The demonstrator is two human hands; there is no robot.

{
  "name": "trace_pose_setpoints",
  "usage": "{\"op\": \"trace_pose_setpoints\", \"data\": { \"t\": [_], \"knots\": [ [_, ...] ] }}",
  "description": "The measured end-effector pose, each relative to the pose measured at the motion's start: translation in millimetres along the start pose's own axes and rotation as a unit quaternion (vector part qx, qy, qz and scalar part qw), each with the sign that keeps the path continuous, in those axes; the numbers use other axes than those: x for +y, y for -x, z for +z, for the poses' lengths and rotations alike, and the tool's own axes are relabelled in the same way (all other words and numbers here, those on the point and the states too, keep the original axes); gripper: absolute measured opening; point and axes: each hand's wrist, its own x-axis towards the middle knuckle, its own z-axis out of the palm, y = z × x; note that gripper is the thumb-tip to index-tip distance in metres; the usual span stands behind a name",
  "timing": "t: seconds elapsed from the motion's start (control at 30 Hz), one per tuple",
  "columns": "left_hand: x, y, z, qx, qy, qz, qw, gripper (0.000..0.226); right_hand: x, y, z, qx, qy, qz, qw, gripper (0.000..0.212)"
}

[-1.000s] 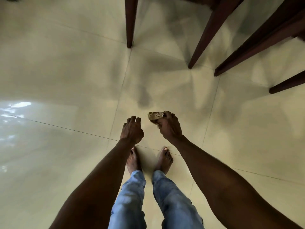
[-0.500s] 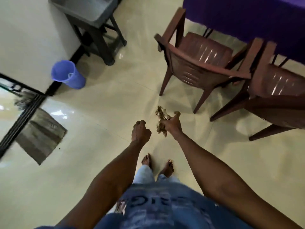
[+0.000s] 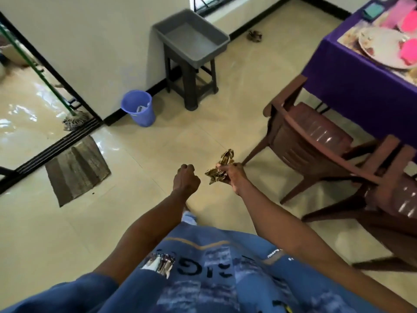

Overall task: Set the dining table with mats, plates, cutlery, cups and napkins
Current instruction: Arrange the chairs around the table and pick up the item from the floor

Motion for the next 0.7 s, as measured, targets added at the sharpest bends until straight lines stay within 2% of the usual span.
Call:
{"op": "trace_pose_setpoints", "data": {
  "t": [0.13, 0.33, 0.47, 0.7],
  "knots": [
    [-36, -59, -47, 0.007, -0.008, -0.027, 1.000, 0.036, -26, -53, 73, -0.024, 0.052, -0.006, 0.998, 0.065],
    [-94, -137, -138, 0.057, 0.013, -0.094, 0.994, 0.034, -77, -88, 200, -0.067, 0.064, -0.034, 0.995, 0.025],
    [-131, -171, -179, 0.063, -0.012, -0.124, 0.990, 0.032, -108, -108, 272, -0.078, 0.102, -0.075, 0.989, 0.021],
    [-172, -261, -234, 0.074, -0.014, -0.155, 0.985, 0.032, -175, -177, 373, -0.099, 0.142, -0.078, 0.982, 0.028]
  ]
}}
